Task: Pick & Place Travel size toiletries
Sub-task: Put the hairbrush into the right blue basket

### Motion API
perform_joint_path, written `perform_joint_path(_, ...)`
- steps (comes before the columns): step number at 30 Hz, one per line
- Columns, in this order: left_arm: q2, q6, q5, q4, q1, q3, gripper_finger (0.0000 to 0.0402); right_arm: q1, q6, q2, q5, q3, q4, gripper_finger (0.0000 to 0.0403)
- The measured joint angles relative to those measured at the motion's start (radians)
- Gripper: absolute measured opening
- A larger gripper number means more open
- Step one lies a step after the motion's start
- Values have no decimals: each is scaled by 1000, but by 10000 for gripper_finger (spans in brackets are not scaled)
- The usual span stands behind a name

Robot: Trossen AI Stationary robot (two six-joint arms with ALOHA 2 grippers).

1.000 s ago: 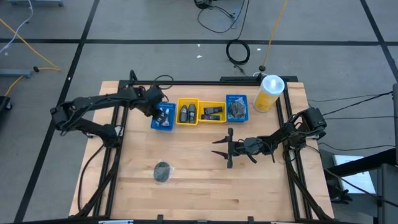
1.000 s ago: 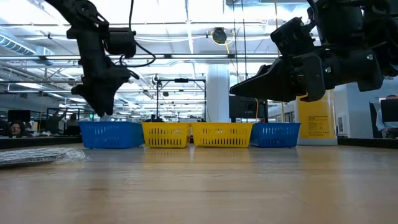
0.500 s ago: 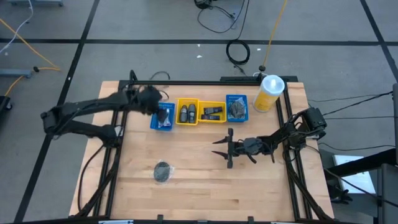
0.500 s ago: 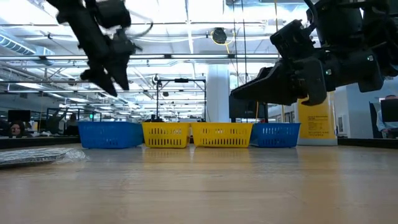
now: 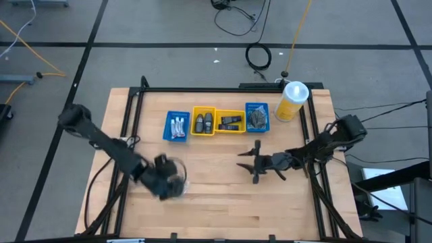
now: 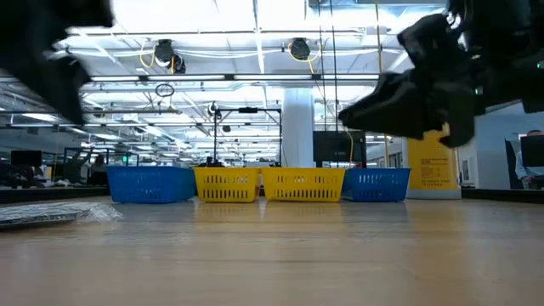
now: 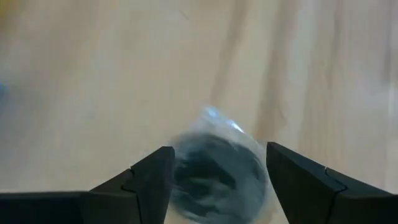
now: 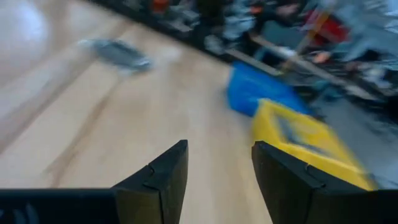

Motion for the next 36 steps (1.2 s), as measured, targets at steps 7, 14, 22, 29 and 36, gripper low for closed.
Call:
perform_joint_path(7,244,114,-66,243,-46,-28,248,1,35,-146,66,-86,4,171)
perform_joint_path(14,349,206,-27,332,64,-24,229,-19,89,-179,66,-131,16,171)
perform_joint_path(22,348,201,194,326,143,-20,127,-24,106,-179,64,-137,17,171)
perform_joint_path(29,305,198,324,216,153,-21,13,-24,112,-179,62,-137,17,171)
perform_joint_path(36,249,262,212,209,169,7,2,-24,112,-179,62,-137,24,171)
